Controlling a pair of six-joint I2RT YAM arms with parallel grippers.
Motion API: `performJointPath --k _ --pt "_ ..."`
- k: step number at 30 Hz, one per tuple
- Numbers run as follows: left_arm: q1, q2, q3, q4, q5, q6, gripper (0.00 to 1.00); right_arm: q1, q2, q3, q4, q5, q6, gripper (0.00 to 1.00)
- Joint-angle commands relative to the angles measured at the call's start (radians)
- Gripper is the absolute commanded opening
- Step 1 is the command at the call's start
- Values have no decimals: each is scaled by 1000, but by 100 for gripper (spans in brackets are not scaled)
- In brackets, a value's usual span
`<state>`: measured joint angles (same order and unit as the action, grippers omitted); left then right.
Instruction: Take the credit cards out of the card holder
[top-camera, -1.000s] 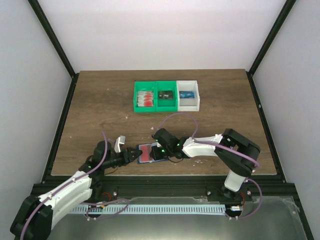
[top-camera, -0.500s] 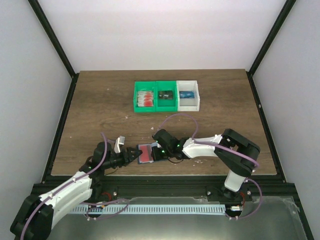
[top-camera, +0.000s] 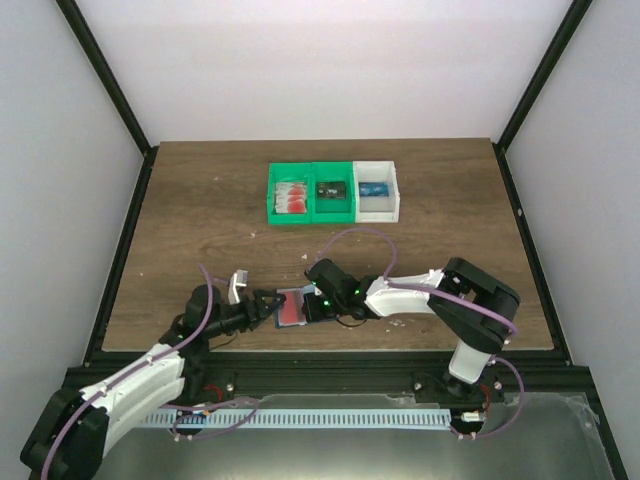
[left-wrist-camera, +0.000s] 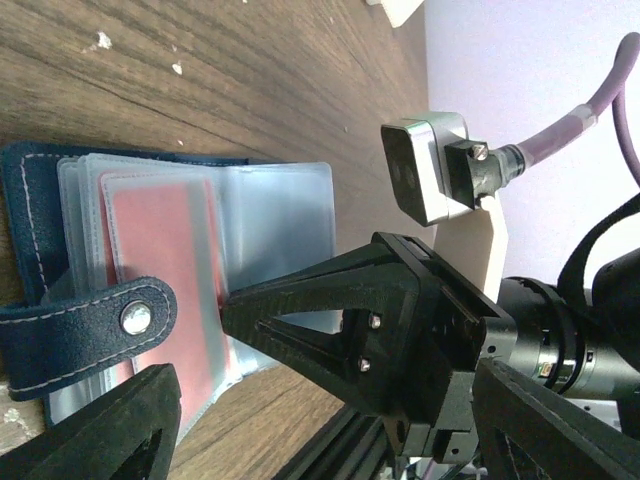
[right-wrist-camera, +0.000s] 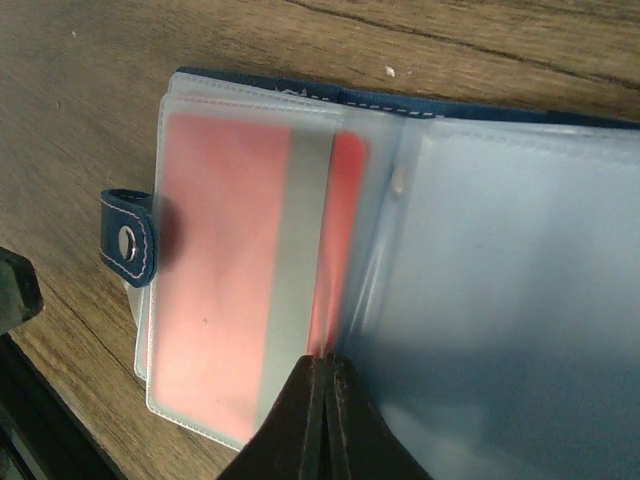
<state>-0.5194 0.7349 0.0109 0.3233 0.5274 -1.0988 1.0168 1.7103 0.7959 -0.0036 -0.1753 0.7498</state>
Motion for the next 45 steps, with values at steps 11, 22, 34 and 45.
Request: performJointPath --k 11,22,34,45 --pt "-19 35 -26 36 -40 -24 89 8 23 -23 -20 13 2 0" --pt "-36 110 11 49 -70 -34 93 8 21 -23 -15 10 4 0" --pt "-48 139 42 64 -59 -48 96 8 15 -25 -16 12 0 1" --pt "-75 238 20 151 -77 -73 96 8 11 -30 -13 10 -2 1"
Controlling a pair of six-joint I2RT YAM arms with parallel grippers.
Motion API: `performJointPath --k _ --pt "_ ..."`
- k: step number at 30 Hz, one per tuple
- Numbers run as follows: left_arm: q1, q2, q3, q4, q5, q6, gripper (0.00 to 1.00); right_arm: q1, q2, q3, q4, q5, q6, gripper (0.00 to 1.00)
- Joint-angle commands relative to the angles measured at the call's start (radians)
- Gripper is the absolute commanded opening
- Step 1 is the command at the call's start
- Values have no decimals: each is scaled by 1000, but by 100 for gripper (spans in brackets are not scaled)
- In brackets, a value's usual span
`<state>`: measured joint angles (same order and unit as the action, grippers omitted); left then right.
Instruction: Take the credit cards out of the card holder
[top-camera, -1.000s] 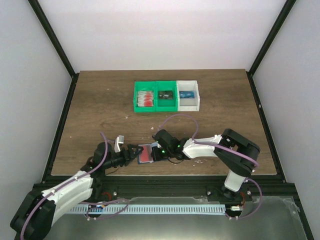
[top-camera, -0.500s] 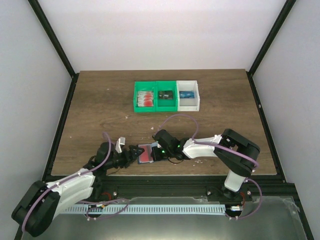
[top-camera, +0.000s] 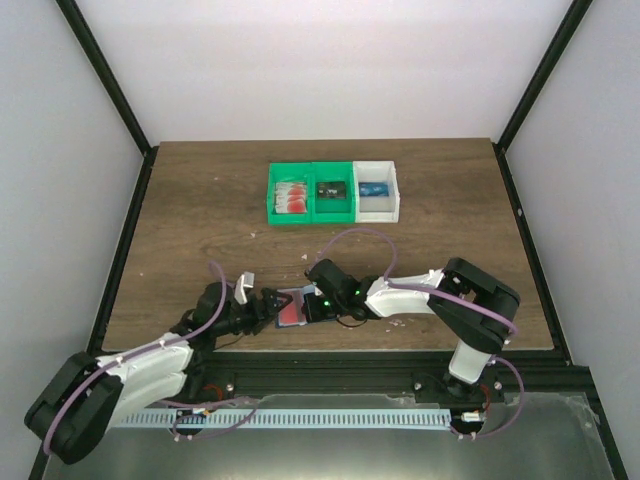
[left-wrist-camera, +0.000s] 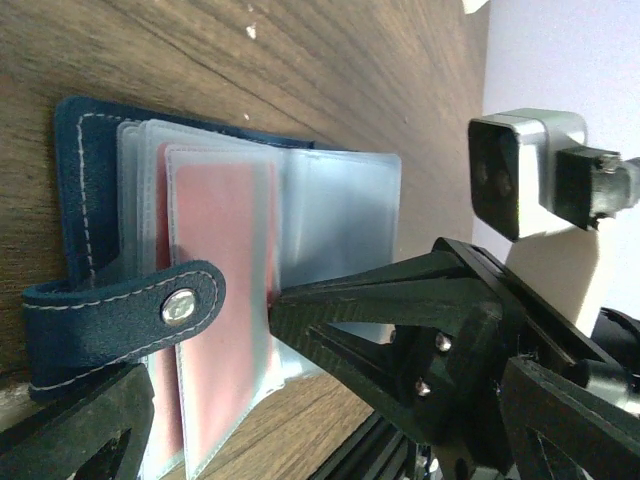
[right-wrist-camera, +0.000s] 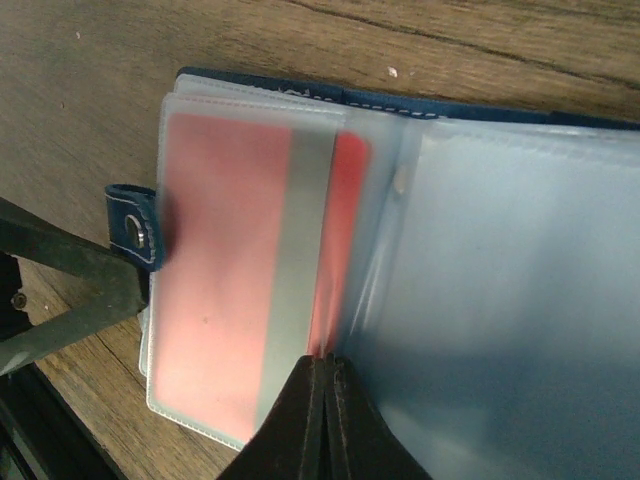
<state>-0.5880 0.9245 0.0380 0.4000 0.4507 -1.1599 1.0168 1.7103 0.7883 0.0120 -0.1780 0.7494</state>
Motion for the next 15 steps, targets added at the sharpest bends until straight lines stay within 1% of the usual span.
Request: performJointPath --k 1,4,6,11,15 --pt "-7 61 -5 89 3 -12 96 8 9 -21 -29 13 -2 1" --pt "-13 87 5 120 16 -7 96 8 6 -25 -27 15 -1 0" --pt "-19 92 16 111 19 -3 96 8 6 -25 -25 14 -1 0" --pt "-29 73 18 82 -7 6 96 8 9 -28 -15 10 1 1" --pt "-31 76 10 109 -8 -3 96 8 10 -38 0 2 5 1"
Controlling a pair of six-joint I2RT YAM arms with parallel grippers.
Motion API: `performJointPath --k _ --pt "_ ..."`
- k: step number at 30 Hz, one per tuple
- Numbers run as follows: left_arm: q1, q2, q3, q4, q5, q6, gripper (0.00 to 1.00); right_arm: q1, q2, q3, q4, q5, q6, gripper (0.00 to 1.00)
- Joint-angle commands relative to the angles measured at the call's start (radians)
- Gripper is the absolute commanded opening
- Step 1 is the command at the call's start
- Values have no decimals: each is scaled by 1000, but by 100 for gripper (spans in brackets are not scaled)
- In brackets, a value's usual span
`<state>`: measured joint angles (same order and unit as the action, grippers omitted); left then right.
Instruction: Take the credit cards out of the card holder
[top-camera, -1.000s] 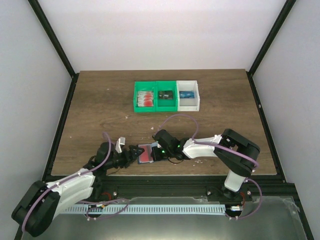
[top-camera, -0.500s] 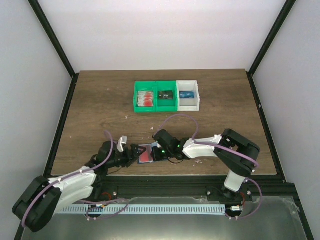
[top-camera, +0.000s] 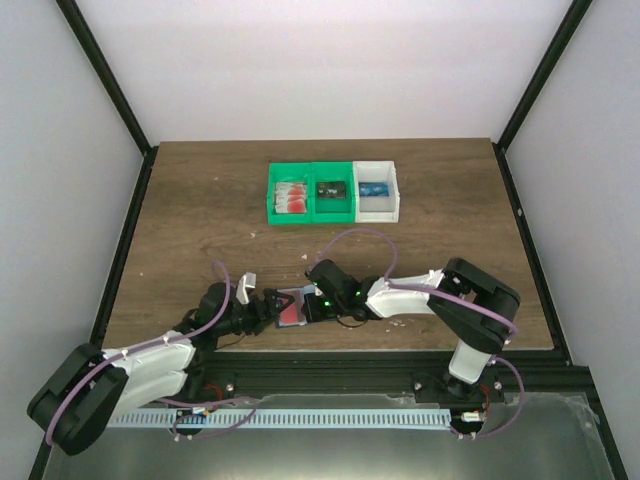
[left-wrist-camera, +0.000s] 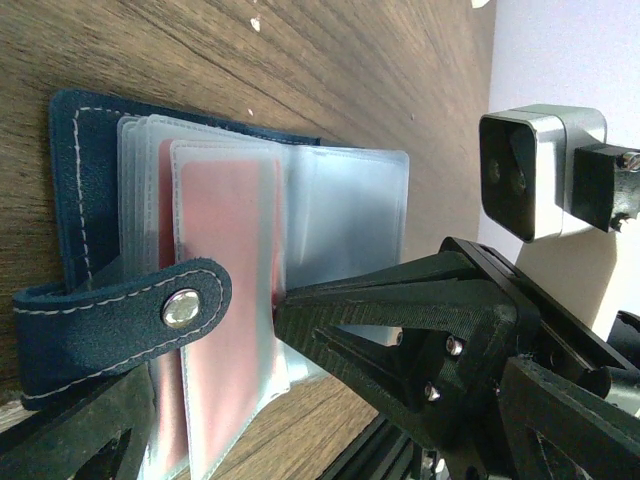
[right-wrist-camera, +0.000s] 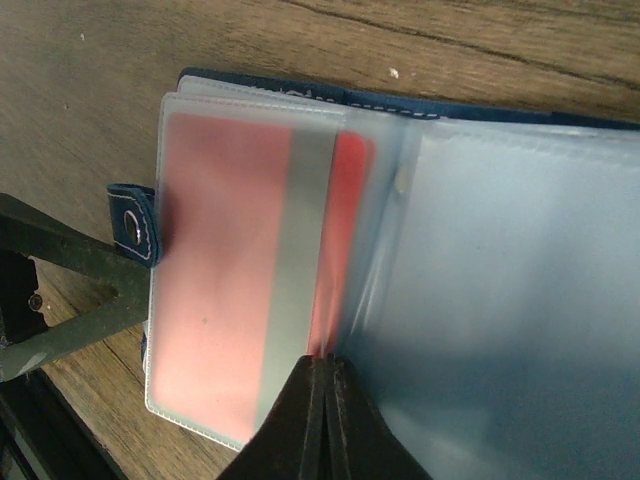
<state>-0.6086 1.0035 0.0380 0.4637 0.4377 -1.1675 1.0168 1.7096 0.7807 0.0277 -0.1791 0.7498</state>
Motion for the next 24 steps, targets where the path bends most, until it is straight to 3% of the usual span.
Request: performJointPath --k 1,18,24 --pt "-11 1 10 51 6 2 96 8 11 -32 -13 2 6 1" --pt "-83 69 86 51 -17 11 96 8 5 -44 -6 0 9 1" --pt "-86 6 121 -42 -42 36 96 8 -3 -54 -2 2 6 1"
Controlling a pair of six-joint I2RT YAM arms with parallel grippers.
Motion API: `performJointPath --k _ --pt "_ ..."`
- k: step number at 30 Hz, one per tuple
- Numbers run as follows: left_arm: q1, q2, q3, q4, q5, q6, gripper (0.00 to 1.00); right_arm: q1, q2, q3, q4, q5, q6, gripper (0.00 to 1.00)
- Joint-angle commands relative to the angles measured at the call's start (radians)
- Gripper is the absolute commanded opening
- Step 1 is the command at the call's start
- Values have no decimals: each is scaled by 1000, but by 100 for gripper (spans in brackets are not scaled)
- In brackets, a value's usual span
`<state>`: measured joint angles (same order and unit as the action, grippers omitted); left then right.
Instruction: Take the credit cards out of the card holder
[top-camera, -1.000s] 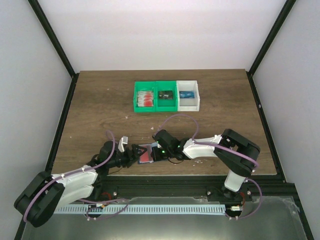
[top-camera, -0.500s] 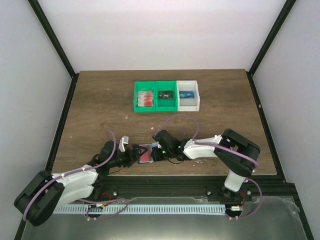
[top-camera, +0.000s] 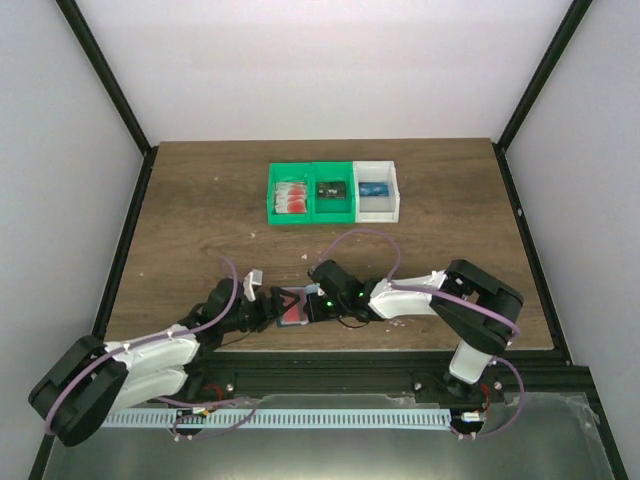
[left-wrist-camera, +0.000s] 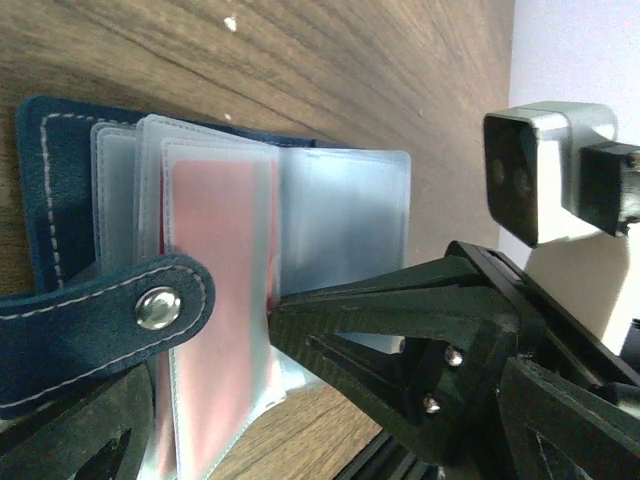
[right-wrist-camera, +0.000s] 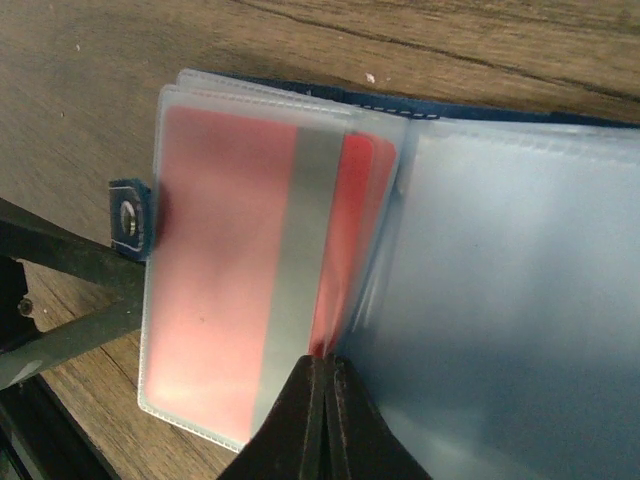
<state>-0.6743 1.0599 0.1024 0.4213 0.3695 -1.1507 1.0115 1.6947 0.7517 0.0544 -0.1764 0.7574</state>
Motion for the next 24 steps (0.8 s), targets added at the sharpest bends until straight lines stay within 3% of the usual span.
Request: performJointPath --k 1,6,12,21,24 --pt "-21 -69 62 -18 20 22 96 13 12 -27 -21 -3 -2 1" --pt "-20 -121 69 -50 13 23 96 13 18 -40 14 -10 4 0" --pt "-20 -77 59 -73 15 30 96 13 7 -52 20 -1 11 1" --pt "-21 -208 118 -288 -90 108 96 13 2 -61 22 0 12 1" --pt "-21 -233 99 -271 -82 92 96 13 0 -60 21 1 13 1"
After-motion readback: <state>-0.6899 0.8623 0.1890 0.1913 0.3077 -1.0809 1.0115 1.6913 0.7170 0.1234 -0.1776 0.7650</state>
